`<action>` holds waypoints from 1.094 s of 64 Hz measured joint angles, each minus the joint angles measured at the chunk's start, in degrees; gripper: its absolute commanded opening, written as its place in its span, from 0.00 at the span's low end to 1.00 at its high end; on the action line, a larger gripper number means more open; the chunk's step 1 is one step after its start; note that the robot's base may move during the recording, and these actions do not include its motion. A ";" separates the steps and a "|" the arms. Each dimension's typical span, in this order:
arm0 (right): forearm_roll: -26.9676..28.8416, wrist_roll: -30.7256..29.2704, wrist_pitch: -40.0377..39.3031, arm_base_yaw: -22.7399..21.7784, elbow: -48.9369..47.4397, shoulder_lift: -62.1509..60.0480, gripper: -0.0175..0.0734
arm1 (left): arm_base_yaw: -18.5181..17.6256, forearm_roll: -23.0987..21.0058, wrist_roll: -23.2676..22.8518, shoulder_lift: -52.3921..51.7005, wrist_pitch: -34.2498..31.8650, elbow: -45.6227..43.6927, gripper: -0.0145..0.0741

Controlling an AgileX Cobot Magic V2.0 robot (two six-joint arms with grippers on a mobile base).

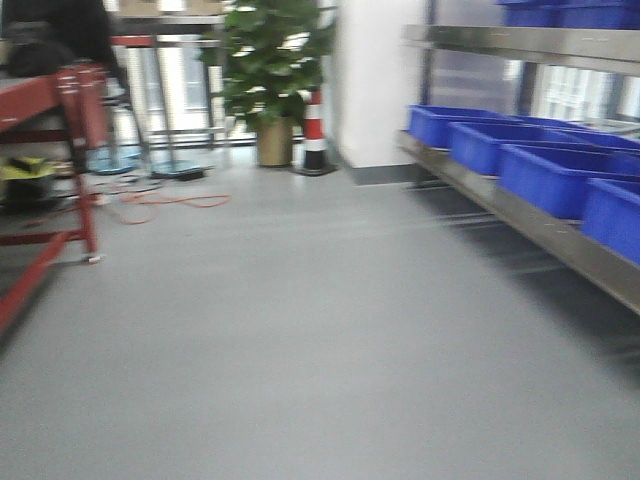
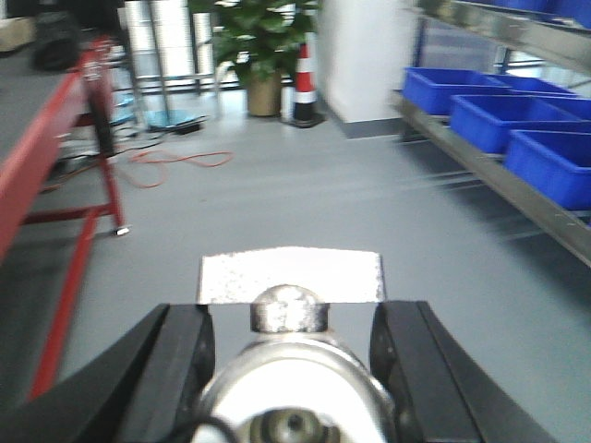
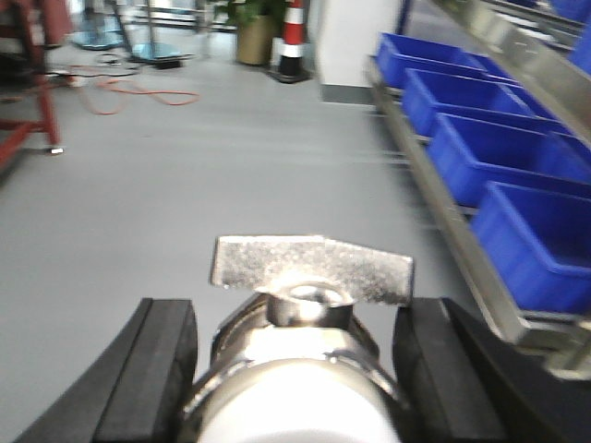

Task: Place valve from conveyor to right shelf box
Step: 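Drive up to the shelf and position grippers above the blue bins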

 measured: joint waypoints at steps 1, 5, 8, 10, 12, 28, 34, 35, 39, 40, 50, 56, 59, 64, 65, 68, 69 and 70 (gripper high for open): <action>0.00 0.00 0.00 0.00 0.00 0.00 0.02 | 0.00 0.00 0.00 0.00 0.00 0.00 0.04; 0.00 0.00 0.00 0.00 0.00 0.00 0.02 | 0.00 0.00 0.00 0.00 0.00 0.00 0.04; 0.00 0.00 0.00 0.00 0.00 0.00 0.02 | 0.00 0.00 0.00 0.00 0.00 0.00 0.04; 0.00 0.00 0.00 0.00 0.00 0.00 0.02 | 0.00 0.00 0.00 0.00 0.00 0.00 0.04; 0.00 0.00 0.00 0.00 0.00 0.00 0.02 | 0.00 0.00 0.00 0.00 0.00 0.00 0.04; 0.00 0.00 0.00 0.00 0.00 0.00 0.02 | 0.00 0.00 0.00 0.00 0.00 0.00 0.04; 0.00 0.00 0.00 0.00 0.00 0.00 0.02 | 0.00 0.00 0.00 0.00 0.00 0.00 0.04; 0.00 0.00 0.00 0.00 0.00 0.00 0.02 | 0.00 0.00 0.00 0.00 0.00 0.00 0.04; 0.00 0.00 0.00 0.00 0.00 0.00 0.02 | 0.00 0.00 0.00 0.00 0.00 0.00 0.04; 0.00 0.00 0.00 0.00 0.00 0.00 0.02 | 0.00 0.00 0.00 0.00 0.00 0.00 0.04; 0.00 0.00 0.00 0.00 0.00 0.00 0.02 | 0.00 0.00 0.00 0.00 0.00 0.00 0.04; 0.00 0.00 0.00 0.00 0.00 0.00 0.02 | 0.00 0.00 0.00 0.00 0.00 0.00 0.04; 0.00 0.00 0.00 0.00 0.00 0.00 0.02 | 0.00 0.00 0.00 0.00 0.00 0.00 0.04; 0.00 0.00 0.00 0.00 0.00 0.00 0.02 | 0.00 0.00 0.00 0.00 0.00 0.00 0.04; 0.00 0.00 0.00 0.00 0.00 0.00 0.02 | 0.00 0.00 0.00 0.00 0.00 0.00 0.04; 0.00 0.00 0.00 0.00 0.00 0.00 0.02 | 0.00 0.00 0.00 0.00 0.00 0.00 0.04; 0.00 0.00 0.00 0.00 0.00 0.00 0.02 | 0.00 0.00 0.00 0.00 0.00 0.00 0.04; 0.00 0.00 0.00 0.00 0.00 0.00 0.02 | 0.00 0.00 0.00 0.00 0.00 0.00 0.04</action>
